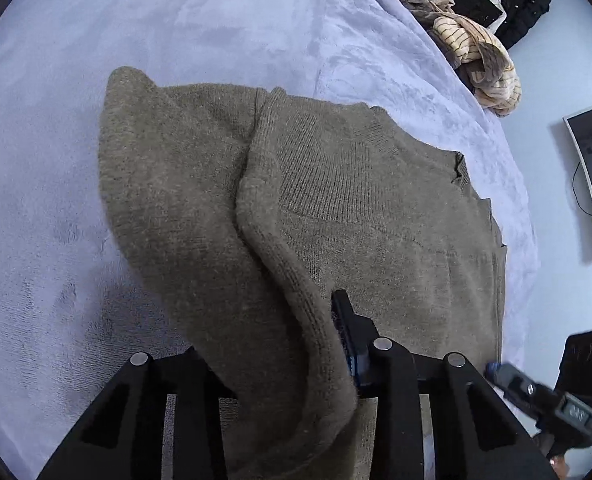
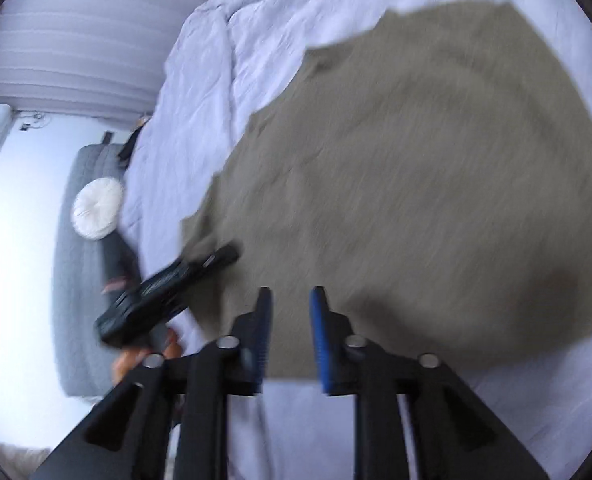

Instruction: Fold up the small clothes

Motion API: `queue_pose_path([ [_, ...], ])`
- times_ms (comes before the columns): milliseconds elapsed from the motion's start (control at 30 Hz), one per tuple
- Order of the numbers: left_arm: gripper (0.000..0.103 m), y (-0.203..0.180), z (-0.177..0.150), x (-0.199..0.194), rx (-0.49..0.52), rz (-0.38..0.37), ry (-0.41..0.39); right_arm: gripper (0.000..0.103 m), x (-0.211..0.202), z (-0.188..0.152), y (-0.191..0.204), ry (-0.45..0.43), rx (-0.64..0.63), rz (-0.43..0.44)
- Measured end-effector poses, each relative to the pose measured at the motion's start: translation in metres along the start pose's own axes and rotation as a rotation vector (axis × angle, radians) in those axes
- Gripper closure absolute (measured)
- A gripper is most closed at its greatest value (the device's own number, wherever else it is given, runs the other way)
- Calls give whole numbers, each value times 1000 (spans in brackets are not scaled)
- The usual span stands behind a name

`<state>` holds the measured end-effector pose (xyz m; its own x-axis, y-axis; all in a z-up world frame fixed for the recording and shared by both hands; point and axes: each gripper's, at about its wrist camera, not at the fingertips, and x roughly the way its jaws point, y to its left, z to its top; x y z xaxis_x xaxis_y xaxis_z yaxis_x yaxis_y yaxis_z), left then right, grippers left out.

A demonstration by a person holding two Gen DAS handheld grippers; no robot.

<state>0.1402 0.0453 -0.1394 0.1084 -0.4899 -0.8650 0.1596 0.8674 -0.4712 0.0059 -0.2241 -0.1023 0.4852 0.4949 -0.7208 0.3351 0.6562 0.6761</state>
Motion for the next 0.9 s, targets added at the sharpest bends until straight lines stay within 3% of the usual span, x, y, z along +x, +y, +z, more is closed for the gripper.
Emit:
queue_pose_path([
  [133,71,-20,1,-12,80,38,-46,90,29,25,6,-6,-61,-62],
  [233,74,-38,3,-22,120,35,-77,90,79,20,-1,115,-147,-186],
  [367,74,-80,7,-38,215,28,-128,91,70,16,-9,80,-112,-116],
  [533,74,-155,9,-41,375,-35,-157,88,34,15,-35,40,-32,-2],
  [733,74,-244,-7,16,548,-102,-64,84,-27,27,-82,-122,89,100],
  [800,74,-262,-16,43,576,-97,-21,76,-29,29,-104,-111,144,132],
  [900,74,-274,-29,69,600,-52,17,74,-26,25,-132,-88,222,170],
])
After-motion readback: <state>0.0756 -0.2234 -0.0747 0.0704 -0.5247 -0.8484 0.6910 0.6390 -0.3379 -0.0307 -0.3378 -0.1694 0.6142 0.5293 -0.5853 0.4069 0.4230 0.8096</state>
